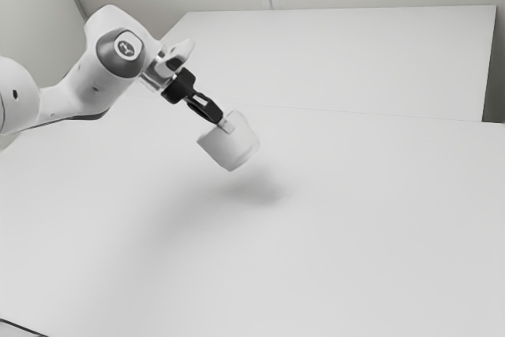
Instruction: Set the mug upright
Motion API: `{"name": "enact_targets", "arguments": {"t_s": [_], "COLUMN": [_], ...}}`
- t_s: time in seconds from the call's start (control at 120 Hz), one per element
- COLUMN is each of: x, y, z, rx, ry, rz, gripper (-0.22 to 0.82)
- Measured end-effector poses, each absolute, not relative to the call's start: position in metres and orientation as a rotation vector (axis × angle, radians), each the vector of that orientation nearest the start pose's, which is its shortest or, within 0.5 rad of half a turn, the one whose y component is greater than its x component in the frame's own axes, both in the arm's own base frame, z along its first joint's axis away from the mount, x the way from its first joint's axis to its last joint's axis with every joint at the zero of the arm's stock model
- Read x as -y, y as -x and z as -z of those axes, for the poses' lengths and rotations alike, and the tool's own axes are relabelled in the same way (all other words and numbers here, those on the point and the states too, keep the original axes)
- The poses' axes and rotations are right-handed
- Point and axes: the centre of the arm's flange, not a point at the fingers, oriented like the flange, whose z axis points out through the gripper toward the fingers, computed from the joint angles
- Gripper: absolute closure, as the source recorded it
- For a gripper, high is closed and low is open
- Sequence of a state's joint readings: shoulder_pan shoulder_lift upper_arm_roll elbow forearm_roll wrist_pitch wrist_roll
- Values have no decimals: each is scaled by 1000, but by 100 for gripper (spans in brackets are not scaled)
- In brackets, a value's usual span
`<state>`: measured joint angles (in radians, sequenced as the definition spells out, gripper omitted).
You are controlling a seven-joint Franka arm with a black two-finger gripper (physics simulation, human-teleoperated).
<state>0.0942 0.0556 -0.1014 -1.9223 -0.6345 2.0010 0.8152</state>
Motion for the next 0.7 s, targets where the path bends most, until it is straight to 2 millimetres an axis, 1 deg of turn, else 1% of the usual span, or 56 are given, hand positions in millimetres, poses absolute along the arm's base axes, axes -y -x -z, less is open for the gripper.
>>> {"name": "enact_targets", "arguments": {"t_s": [0.083, 0.125, 0.208, 0.292, 0.333, 0.383, 0.483, 0.575, 0.7], "x": [47, 50, 56, 54, 53, 54, 54, 52, 50], "y": [-566, -557, -537, -518, -508, -497, -483, -475, -471], "z": [-488, -492, -489, -487, -483, -473, -451, -434, -416], "rx": [787, 809, 824, 809, 799, 781, 748, 721, 677], "ry": [-2592, -2640, -2727, -2817, -2860, -2904, -2985, -3044, -3093], "rz": [-263, -221, -135, -78, -62, -51, -83, -158, -290], "gripper": [79, 79, 79, 79, 79, 79, 79, 79, 79]}}
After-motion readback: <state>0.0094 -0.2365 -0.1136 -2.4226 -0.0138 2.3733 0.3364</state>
